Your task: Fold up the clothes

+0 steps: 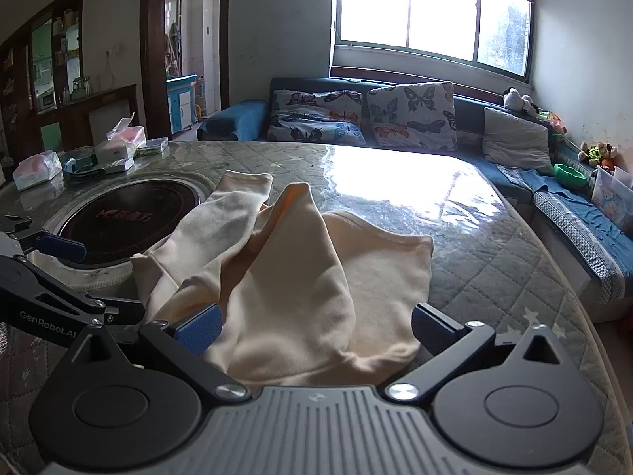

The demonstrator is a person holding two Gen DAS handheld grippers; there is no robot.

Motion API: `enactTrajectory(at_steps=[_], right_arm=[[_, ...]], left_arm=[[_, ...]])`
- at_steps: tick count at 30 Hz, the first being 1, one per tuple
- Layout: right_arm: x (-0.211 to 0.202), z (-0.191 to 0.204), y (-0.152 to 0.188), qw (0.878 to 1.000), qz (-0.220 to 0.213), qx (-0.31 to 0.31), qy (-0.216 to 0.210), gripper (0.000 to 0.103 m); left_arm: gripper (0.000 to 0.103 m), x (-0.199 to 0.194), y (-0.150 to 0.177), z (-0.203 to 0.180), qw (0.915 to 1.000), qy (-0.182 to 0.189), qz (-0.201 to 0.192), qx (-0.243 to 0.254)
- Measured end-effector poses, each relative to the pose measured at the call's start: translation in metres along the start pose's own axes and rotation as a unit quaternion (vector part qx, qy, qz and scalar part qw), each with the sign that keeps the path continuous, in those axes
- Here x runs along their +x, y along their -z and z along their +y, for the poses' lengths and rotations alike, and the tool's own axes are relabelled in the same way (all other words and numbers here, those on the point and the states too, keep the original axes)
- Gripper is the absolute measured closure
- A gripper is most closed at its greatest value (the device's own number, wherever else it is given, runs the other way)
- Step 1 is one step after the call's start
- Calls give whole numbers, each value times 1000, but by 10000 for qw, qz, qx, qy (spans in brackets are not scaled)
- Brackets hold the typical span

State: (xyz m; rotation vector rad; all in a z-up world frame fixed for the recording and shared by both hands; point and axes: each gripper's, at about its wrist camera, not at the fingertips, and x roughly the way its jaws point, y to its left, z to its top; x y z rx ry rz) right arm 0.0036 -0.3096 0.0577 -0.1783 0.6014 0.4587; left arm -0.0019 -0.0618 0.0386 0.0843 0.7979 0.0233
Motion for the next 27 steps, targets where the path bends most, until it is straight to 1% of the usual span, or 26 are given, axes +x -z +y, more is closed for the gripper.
enactTrajectory(at_steps=[4,7,9,10,16,17,19,20,22,24,25,26,27], right_arm=[[14,-3,-11,10000,38,-23,-59,1],[27,-5,-21,9999,92,-14,-146,5],[37,-7,-29,9997,130,-4,-197,10],[41,-8,-32,9996,145,-2,-222,11],[77,-14,-56,9988,297,47,-380,22],[84,-15,-60,9986,327,70,-408,25],[96,-16,-67,9982,404,100,-440,33],[102,-17,-68,9980,454,102,-437,39],[114,-17,-72,9975,553,107,-432,47],[125,-20,-71,9959,689,176,-567,66],[126,-20,-70,9955,718,189,-582,71],[127,-23,-68,9952,727,244,-611,85],[127,-25,-67,9951,720,277,-615,90]], left_arm=[[0,6,-10,3,10000,-18,-7,-21],[0,11,-17,5,10000,-11,-4,-68],[0,14,-22,6,9999,-26,-11,-114],[0,16,-25,7,9999,-33,-15,-138],[0,24,-35,13,9997,-51,-18,-228],[0,25,-37,13,9997,-48,-20,-236],[0,27,-41,14,9997,-43,-29,-255],[0,27,-43,15,9996,-40,-37,-266],[0,28,-48,14,9996,17,-69,-275],[0,29,-53,12,9995,102,-92,-277],[0,29,-56,10,9994,167,-94,-288],[0,29,-59,9,9992,232,-95,-300],[0,29,-63,7,9990,317,-107,-305]])
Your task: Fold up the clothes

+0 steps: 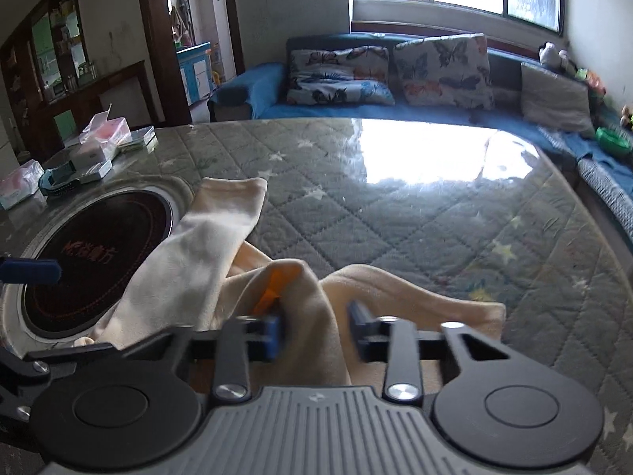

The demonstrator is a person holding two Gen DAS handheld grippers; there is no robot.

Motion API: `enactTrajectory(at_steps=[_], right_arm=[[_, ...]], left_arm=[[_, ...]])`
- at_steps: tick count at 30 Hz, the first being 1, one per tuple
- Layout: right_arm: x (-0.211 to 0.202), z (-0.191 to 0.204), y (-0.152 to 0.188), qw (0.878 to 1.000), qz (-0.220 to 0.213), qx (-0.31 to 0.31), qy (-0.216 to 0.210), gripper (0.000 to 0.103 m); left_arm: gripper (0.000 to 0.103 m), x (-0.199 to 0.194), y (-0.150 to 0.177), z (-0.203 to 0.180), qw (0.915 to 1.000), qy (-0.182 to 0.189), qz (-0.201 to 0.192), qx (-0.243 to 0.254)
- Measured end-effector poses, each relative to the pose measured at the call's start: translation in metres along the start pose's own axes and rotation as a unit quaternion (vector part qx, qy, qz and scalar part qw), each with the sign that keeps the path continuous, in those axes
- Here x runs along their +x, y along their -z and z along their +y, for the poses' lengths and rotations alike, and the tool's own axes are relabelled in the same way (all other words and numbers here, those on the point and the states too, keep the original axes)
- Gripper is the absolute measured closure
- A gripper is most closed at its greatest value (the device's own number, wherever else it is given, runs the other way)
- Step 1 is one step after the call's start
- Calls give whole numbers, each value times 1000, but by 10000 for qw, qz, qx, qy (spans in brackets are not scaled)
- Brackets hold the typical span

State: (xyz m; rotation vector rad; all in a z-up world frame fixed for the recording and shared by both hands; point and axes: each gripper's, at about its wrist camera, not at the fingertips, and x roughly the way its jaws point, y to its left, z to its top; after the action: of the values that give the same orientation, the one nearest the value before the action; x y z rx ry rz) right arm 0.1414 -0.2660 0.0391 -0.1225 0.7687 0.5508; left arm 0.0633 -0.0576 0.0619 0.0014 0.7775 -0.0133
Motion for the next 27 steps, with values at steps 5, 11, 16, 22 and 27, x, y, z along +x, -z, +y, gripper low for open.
enactTrajectory(at_steps=[5,11,16,22,27], right_arm=[[-25,-10,7,9991,-306,139,241,95],[-79,-40,31,9912,-693,502,1011,96],[-111,-70,74,9776,-577,990,1766,96],[-121,-88,114,9733,-285,1257,1901,87],[-117,-95,119,9754,-283,1252,1794,74]], left_arm=[[1,5,-14,-22,9993,290,-149,206],[16,32,-14,-48,9974,419,47,581],[40,50,-3,-48,9967,321,293,689],[86,43,6,-35,9973,259,307,621],[98,18,11,-15,9991,87,106,390]])
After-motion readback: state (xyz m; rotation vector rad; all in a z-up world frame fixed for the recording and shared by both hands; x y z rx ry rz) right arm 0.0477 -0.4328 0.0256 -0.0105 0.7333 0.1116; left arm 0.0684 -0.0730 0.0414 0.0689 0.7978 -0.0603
